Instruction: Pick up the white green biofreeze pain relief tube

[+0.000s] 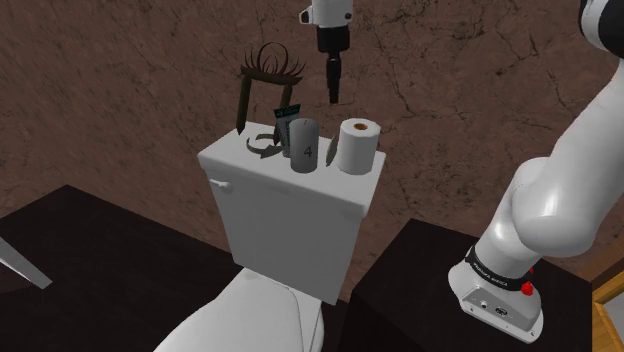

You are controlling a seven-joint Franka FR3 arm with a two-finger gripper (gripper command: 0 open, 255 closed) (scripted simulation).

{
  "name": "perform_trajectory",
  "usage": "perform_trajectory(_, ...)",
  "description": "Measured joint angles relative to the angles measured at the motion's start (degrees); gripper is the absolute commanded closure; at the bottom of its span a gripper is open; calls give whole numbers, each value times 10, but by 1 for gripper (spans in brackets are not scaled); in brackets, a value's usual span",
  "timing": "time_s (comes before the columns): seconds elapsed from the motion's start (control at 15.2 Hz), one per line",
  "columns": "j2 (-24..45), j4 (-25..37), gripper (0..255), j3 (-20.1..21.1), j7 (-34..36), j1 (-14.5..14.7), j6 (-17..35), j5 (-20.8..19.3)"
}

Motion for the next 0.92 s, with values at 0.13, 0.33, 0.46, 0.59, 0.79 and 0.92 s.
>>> perform_trajectory(0.13, 38, 49, 0, 6, -30, 7, -10, 2)
perform_trajectory(0.33, 101, 129, 0, 18, -70, 19, -27, 4)
perform_trajectory(0.46, 135, 172, 0, 24, -91, 25, -36, 4)
perform_trajectory(0.59, 138, 164, 0, 26, -96, 26, -25, 4)
perform_trajectory(0.79, 134, 136, 0, 26, -97, 26, -1, 4)
perform_trajectory(0.92, 133, 120, 0, 26, -97, 26, 14, 4)
